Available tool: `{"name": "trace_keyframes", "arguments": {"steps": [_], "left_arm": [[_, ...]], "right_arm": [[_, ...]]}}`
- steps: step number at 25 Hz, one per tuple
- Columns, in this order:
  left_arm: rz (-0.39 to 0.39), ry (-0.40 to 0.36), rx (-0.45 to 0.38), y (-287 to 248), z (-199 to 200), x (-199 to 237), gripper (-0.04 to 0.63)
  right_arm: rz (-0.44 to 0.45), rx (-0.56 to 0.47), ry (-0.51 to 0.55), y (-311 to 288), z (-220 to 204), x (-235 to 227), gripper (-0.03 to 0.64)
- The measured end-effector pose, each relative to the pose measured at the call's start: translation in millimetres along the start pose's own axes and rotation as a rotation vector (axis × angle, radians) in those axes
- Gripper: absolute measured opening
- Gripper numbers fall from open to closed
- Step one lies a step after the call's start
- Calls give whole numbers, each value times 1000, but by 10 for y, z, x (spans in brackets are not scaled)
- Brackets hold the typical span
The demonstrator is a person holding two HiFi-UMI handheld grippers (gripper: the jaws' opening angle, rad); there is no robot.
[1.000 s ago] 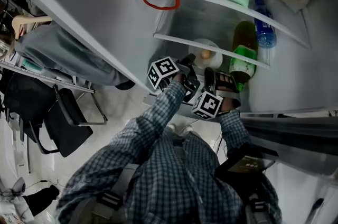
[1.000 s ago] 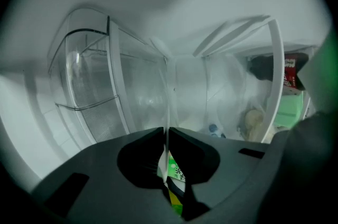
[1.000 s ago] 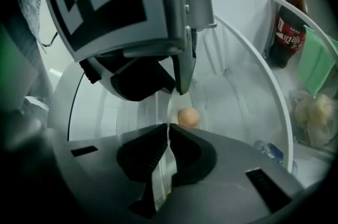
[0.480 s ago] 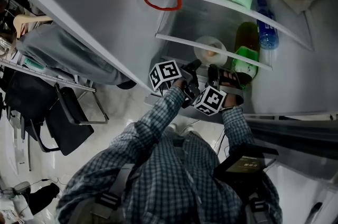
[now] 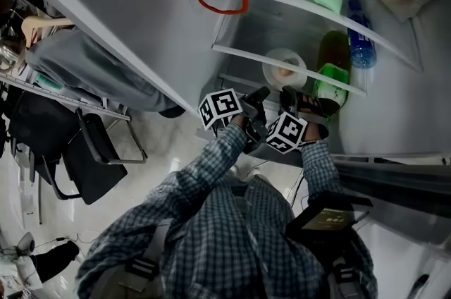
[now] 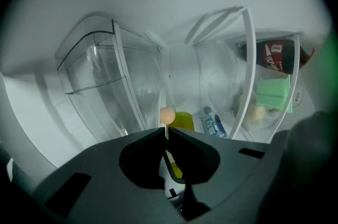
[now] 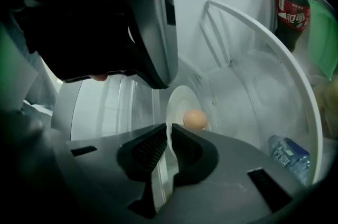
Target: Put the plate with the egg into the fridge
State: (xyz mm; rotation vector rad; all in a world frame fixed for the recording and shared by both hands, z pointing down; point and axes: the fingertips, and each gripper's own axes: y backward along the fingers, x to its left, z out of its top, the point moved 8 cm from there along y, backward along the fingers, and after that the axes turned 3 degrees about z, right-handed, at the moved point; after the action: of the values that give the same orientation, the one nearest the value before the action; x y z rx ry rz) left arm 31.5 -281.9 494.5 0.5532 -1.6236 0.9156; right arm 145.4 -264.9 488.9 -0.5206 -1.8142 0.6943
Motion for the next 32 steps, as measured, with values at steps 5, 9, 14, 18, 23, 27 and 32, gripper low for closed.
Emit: {"name": "trace_keyframes", "arguments": {"steps": [5,9,14,18,23,27,32], "left_arm": [[4,1,-4,1,10,18,21],[6,14,-16,-12,18,38,21],[-27,18,-34,-94,63,-19,21],[-23,6,-22,-178,79,-25,21],[7,7,-7,-218,81,53,21],[17,7,-4,-225,78,93,20],[23,-3,-8,-219,88,98,21]], "right_arm": [[24,-27,-39,14,26,-8,25],[44,-43,-79,20,25,-6,25],[41,-50,-87,17,32,-2,25],[36,-65,-88,24,34,12,25],[49,-91,-88,42,47,24,25],[73,-124,-111,55,43,26,25],[88,-138,-124,70,43,44,25]]}}
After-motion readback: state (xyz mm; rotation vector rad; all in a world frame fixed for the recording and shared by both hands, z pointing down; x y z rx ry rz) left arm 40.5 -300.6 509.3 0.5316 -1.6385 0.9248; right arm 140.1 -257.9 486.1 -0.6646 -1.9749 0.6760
